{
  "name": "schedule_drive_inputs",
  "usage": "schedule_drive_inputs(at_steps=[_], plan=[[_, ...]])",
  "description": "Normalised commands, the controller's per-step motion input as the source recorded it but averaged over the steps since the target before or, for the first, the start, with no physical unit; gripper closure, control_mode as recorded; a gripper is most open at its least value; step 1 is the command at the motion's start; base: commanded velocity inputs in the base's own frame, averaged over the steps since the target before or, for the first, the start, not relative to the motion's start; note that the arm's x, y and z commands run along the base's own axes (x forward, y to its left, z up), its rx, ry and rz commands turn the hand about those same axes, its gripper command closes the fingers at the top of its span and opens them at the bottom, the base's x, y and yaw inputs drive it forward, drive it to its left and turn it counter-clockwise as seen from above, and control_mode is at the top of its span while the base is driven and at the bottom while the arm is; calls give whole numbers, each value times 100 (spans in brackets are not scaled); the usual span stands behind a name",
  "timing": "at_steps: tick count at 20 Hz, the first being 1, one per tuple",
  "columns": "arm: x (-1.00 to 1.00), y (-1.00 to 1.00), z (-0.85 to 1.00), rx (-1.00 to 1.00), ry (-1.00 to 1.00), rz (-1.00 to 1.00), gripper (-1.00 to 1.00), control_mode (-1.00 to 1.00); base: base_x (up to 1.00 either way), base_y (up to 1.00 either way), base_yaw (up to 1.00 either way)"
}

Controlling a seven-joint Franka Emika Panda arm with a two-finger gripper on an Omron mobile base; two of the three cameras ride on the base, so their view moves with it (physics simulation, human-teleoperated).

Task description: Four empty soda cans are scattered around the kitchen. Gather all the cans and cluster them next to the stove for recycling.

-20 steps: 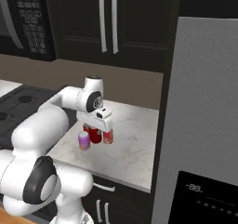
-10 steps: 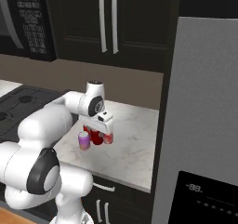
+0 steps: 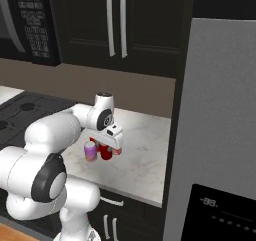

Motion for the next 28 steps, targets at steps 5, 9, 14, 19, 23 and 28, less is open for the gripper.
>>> schedule_drive_inputs(at_steps=[5, 9, 14, 19, 23, 28], plan=[[2, -1, -22, 0, 0, 0, 100, -100, 0, 0, 0], [4, 0, -20, 0, 0, 0, 100, -100, 0, 0, 0], [6, 0, -17, 0, 0, 0, 100, -100, 0, 0, 0], [6, -1, -16, 0, -1, 0, 100, -100, 0, 0, 0], [-4, -2, -20, 0, 0, 0, 100, -100, 0, 0, 0], [-10, 0, -27, 0, 0, 0, -100, -100, 0, 0, 0]])
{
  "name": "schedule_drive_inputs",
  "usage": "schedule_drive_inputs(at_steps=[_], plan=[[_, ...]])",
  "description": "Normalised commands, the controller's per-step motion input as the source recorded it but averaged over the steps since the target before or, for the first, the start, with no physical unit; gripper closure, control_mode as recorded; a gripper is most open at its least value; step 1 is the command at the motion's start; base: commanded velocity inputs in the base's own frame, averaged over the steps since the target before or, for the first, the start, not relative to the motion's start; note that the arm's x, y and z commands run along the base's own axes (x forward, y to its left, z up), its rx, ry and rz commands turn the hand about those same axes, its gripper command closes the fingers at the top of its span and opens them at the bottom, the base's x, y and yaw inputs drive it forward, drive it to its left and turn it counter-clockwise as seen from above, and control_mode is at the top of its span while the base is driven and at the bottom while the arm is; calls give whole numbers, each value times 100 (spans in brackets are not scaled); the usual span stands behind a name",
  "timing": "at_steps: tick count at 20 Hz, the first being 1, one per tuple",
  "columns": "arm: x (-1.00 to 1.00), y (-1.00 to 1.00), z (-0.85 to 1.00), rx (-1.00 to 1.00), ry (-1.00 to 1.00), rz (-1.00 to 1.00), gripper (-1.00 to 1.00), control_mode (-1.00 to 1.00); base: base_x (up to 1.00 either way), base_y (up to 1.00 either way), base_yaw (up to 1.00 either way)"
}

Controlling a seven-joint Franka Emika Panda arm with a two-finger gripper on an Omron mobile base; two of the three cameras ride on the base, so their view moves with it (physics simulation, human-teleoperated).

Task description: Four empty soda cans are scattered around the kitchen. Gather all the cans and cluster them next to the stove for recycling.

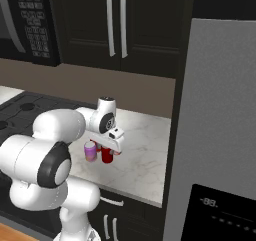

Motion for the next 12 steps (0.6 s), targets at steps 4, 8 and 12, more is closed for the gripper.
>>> schedule_drive_inputs(at_steps=[4, 8, 12], plan=[[-14, -5, -6, 0, -9, 0, -100, -100, 0, 0, 0], [-10, -2, 5, 0, -7, 0, -100, -100, 0, 0, 0], [0, 0, 14, 0, -2, 0, -100, -100, 0, 0, 0]])
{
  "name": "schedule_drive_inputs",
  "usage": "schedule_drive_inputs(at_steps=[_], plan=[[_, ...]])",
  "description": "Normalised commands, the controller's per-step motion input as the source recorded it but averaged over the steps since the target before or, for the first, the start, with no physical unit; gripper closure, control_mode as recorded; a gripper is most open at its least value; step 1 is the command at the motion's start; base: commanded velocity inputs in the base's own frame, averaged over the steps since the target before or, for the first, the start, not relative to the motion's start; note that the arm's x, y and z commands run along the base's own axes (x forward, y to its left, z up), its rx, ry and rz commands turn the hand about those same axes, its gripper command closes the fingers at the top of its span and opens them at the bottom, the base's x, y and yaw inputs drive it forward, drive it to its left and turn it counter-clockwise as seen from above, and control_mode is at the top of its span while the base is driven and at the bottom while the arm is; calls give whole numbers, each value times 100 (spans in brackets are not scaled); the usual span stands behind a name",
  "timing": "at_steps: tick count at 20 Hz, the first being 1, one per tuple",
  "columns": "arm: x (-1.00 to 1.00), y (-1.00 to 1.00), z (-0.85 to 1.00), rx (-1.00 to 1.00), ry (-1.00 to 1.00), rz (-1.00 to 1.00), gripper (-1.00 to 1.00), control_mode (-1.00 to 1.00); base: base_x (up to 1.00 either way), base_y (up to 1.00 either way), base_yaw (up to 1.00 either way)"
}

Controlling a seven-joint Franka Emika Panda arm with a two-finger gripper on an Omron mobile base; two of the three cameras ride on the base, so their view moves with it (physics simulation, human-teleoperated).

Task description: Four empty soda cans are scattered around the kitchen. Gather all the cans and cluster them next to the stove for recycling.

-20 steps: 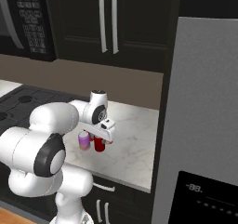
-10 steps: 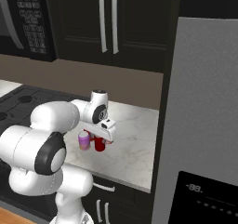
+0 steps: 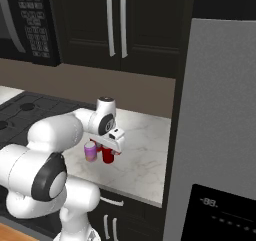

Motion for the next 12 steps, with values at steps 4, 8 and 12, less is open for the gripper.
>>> schedule_drive_inputs(at_steps=[4, 8, 12], plan=[[3, 4, 12, 0, 0, 0, -100, -100, 0, 0, 0], [-5, 6, 35, 0, -4, 0, -100, -100, 0, 0, 0], [-23, 2, 42, 0, -4, 0, -100, -100, 0, 0, 0]])
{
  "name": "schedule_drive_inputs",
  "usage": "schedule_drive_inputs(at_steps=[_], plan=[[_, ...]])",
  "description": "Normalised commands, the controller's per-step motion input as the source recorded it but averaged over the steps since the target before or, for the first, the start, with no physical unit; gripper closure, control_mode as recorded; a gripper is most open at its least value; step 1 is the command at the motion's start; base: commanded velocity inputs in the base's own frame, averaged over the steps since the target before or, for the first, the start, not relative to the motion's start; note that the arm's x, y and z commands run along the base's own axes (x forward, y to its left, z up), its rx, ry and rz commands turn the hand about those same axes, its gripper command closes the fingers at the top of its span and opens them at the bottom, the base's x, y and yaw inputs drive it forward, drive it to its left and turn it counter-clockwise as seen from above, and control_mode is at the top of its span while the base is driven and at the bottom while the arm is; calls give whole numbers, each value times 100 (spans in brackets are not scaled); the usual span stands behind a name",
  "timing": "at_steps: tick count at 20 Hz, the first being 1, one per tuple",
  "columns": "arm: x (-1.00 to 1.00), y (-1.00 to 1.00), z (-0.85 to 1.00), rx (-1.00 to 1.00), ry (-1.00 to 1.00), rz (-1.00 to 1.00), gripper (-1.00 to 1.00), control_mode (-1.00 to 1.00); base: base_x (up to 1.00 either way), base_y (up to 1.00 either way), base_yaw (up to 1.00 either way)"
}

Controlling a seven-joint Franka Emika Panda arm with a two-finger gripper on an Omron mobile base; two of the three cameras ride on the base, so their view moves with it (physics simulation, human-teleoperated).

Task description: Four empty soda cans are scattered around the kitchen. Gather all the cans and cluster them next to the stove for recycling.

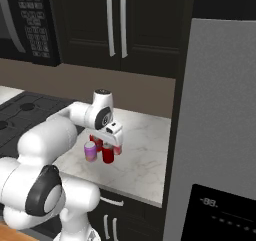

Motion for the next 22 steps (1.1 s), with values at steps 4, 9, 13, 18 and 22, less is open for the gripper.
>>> schedule_drive_inputs(at_steps=[4, 9, 13, 18, 22], plan=[[-42, 0, 32, 0, -9, 5, -100, -100, 0, 0, 0], [-57, 0, 12, 0, -5, 7, -100, -100, 0, 0, 0], [-52, 0, 18, 0, -13, 8, -100, -100, 0, 0, 0], [-49, 2, 20, 0, -12, 6, -100, -100, 0, 0, 0], [-51, 6, 14, -1, -9, 5, -100, -100, 0, 0, 0]])
